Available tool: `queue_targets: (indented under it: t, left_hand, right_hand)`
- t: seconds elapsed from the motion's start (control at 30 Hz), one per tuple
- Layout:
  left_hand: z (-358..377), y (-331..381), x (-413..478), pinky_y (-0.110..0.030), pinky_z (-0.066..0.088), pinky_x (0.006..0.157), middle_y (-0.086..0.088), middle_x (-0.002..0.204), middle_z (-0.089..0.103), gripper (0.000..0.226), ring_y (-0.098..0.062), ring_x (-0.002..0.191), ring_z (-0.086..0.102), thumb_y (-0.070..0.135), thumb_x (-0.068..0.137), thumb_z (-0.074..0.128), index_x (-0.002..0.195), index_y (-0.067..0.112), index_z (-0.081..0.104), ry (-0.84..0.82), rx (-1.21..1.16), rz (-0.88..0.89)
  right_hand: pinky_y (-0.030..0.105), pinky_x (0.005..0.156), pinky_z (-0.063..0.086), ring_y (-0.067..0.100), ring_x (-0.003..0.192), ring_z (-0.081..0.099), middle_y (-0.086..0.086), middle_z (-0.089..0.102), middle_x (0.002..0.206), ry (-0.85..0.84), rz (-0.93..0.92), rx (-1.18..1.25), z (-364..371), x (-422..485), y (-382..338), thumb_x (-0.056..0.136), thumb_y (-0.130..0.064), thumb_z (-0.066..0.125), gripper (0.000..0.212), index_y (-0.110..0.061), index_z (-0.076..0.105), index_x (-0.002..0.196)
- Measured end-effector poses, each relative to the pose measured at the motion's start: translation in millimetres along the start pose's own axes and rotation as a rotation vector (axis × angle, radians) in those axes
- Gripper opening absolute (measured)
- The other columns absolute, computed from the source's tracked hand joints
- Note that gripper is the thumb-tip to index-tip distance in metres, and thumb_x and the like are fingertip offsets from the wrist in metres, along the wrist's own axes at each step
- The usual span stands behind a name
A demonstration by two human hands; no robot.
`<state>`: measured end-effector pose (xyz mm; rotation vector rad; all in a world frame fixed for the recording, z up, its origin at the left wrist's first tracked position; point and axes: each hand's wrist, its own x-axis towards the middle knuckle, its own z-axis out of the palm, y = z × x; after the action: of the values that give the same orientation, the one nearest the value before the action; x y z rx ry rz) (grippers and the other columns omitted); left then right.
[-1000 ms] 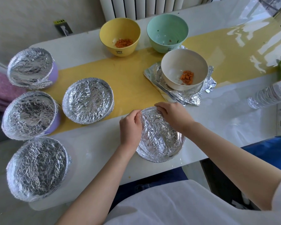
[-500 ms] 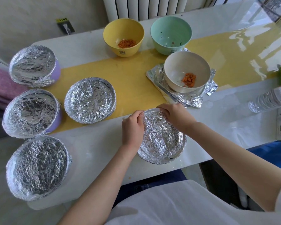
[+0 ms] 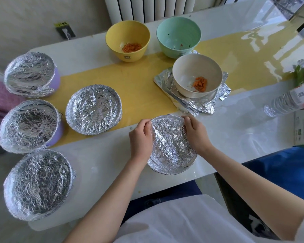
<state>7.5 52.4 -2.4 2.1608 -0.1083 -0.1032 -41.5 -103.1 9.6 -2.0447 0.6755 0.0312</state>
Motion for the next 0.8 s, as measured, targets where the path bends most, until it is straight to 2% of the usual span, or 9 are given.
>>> queue_targets:
  t: [0.1,0.2,0.27,0.37,0.43,0.57,0.63,0.73,0.8]
  left_hand:
    - [0,-1,0,-0.008,0.033,0.058,0.002,0.071,0.059,0.021,-0.014,0.063,0.051,0.011,0.096,0.049,0.102,0.002,0.067,-0.005,0.006,0.008]
    - [-1,-1,0,-0.008,0.034,0.056,0.002,0.069,0.057,0.022,-0.011,0.060,0.048,0.013,0.097,0.047,0.101,0.003,0.066,-0.038,-0.005,-0.009]
    - [-1,-4,1,-0.014,0.031,0.053,0.007,0.061,0.051,0.021,-0.006,0.055,0.045,0.013,0.098,0.046,0.091,0.005,0.064,-0.032,0.002,-0.026]
    - [-3,-8,-1,-0.015,0.029,0.051,0.010,0.057,0.047,0.022,-0.004,0.051,0.042,0.012,0.097,0.046,0.082,0.006,0.060,0.013,-0.007,-0.072]
    - [-6,-7,-1,-0.010,0.032,0.053,0.002,0.060,0.052,0.021,-0.002,0.052,0.044,0.010,0.097,0.047,0.085,0.002,0.062,0.041,-0.011,-0.074]
    - [-20,8,10,-0.005,0.032,0.054,0.005,0.064,0.054,0.020,-0.001,0.056,0.050,0.008,0.096,0.048,0.093,-0.001,0.065,0.087,-0.040,-0.027]
    - [-31,17,19,-0.001,0.032,0.056,-0.003,0.073,0.065,0.019,-0.001,0.060,0.049,0.006,0.096,0.048,0.100,-0.001,0.066,0.113,-0.024,0.045]
    - [-48,32,39,0.002,0.033,0.060,-0.012,0.084,0.070,0.020,-0.013,0.068,0.057,0.005,0.095,0.049,0.106,0.000,0.065,0.165,0.021,0.174]
    - [-60,41,57,0.001,0.034,0.064,-0.014,0.088,0.071,0.020,-0.019,0.074,0.064,0.003,0.094,0.050,0.107,-0.002,0.065,0.214,0.045,0.243]
  right_hand:
    - [0.026,0.055,0.031,0.008,0.059,0.041,-0.007,0.046,0.066,-0.011,0.041,0.032,-1,0,1,0.102,-0.026,0.032,0.032,-0.007,0.057,0.112]
    - [0.028,0.072,0.043,0.012,0.082,0.053,-0.008,0.054,0.092,-0.052,0.075,0.032,-5,-4,0,0.100,-0.031,0.037,0.035,-0.012,0.050,0.126]
    - [0.031,0.082,0.045,0.015,0.093,0.056,-0.004,0.055,0.105,-0.085,0.092,-0.049,-11,-9,-1,0.099,-0.033,0.040,0.035,-0.013,0.048,0.127]
    - [0.031,0.060,0.038,0.016,0.064,0.051,0.000,0.058,0.078,-0.125,0.057,-0.150,-20,-18,-4,0.099,-0.026,0.039,0.017,-0.018,0.054,0.099]
    - [0.032,0.056,0.035,0.017,0.058,0.046,0.003,0.056,0.069,-0.128,0.039,-0.154,-23,-22,-9,0.099,-0.020,0.037,0.021,-0.013,0.055,0.089]
    - [0.030,0.056,0.033,0.020,0.062,0.044,0.004,0.053,0.066,-0.111,0.019,-0.164,-29,-14,-26,0.098,-0.012,0.035,0.026,-0.006,0.054,0.082]
    - [0.030,0.058,0.035,0.019,0.064,0.045,0.003,0.053,0.068,-0.137,0.018,-0.195,-32,-4,-36,0.097,-0.011,0.037,0.024,-0.009,0.054,0.080]
    - [0.035,0.066,0.045,0.024,0.066,0.050,0.002,0.055,0.066,-0.152,-0.053,-0.204,-36,13,-53,0.094,-0.009,0.040,0.023,-0.010,0.055,0.077]
    - [0.037,0.068,0.044,0.026,0.066,0.049,0.002,0.053,0.064,-0.119,-0.146,-0.239,-36,26,-70,0.094,-0.007,0.041,0.021,-0.007,0.054,0.077]
